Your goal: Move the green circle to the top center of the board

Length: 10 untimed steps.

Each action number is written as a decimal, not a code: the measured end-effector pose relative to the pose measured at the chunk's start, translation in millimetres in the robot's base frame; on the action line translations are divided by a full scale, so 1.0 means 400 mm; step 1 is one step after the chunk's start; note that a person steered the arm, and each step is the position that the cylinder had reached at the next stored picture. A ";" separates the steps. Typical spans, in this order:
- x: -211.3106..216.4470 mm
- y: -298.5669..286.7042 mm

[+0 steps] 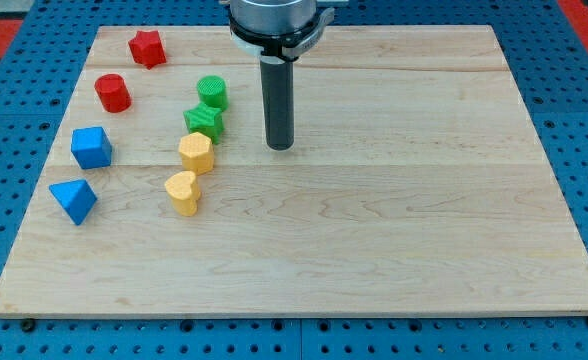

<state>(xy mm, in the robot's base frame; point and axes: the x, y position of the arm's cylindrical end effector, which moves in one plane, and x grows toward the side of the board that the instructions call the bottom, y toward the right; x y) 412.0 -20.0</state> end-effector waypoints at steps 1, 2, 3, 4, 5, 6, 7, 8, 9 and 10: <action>0.037 0.000; 0.130 -0.065; 0.201 -0.092; 0.299 -0.078; 0.310 -0.177; 0.244 -0.180; 0.181 -0.180; 0.160 -0.172; 0.061 -0.091; -0.070 -0.101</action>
<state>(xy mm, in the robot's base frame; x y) 384.2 -60.4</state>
